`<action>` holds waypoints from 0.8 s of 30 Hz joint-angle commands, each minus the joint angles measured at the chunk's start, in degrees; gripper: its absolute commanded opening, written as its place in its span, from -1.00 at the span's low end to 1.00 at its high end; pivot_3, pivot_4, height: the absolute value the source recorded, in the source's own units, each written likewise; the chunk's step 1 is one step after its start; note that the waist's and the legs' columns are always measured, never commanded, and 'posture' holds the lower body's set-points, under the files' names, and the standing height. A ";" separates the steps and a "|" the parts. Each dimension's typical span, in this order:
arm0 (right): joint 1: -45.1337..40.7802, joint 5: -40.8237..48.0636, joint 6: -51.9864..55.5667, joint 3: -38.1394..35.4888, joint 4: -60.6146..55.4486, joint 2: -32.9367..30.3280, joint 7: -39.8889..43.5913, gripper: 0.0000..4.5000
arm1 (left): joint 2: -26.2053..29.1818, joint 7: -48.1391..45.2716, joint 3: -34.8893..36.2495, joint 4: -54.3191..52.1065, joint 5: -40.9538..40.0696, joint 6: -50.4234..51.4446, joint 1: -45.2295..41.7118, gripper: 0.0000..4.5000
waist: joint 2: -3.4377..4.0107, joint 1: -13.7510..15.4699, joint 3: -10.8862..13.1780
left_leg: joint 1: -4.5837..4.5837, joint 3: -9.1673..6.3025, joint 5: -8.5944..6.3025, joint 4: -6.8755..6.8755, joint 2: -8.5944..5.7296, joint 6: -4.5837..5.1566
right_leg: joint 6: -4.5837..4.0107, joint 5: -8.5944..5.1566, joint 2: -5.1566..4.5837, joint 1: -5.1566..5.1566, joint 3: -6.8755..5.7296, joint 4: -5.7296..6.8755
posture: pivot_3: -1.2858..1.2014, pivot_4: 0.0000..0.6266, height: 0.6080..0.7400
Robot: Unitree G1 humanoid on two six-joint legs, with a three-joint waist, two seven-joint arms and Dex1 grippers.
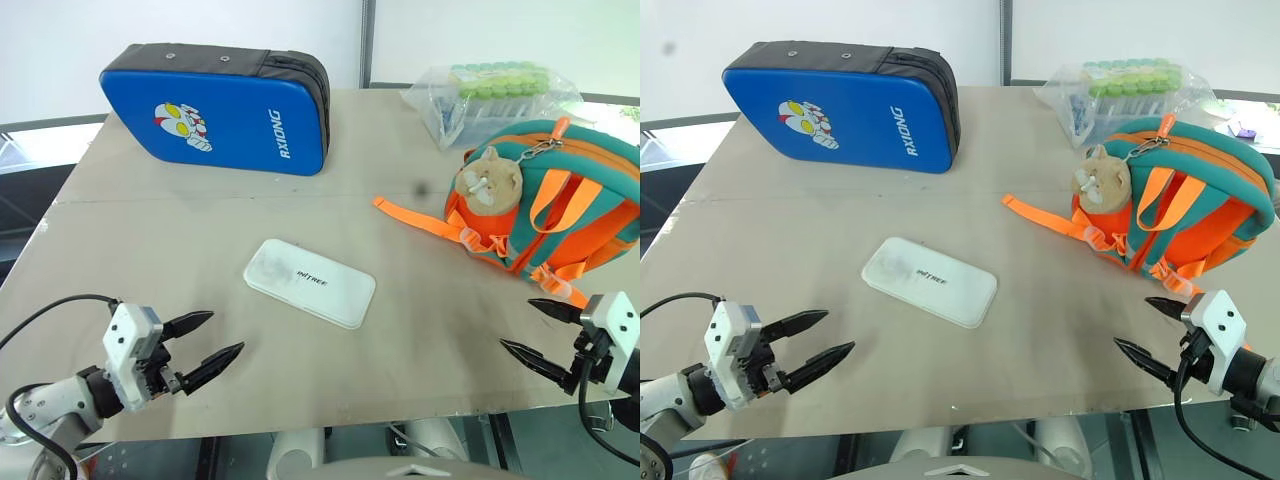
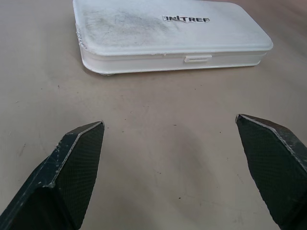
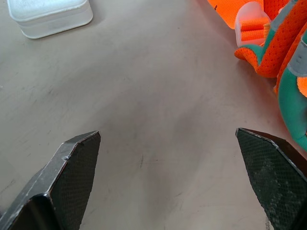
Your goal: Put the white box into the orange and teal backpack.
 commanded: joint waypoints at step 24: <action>-49.72 -13.62 12.61 52.91 16.69 8.32 -0.76 -0.99 | 12.08 14.66 -21.67 16.12 9.33 17.14 -38.53 -0.97 | -0.10 -0.62 0.01 | -0.03 0.08 0.02 0.03 -0.17 0.01 | -0.19 0.18 0.17 -0.03 -0.15 0.22 | 0.03 -0.52 1.00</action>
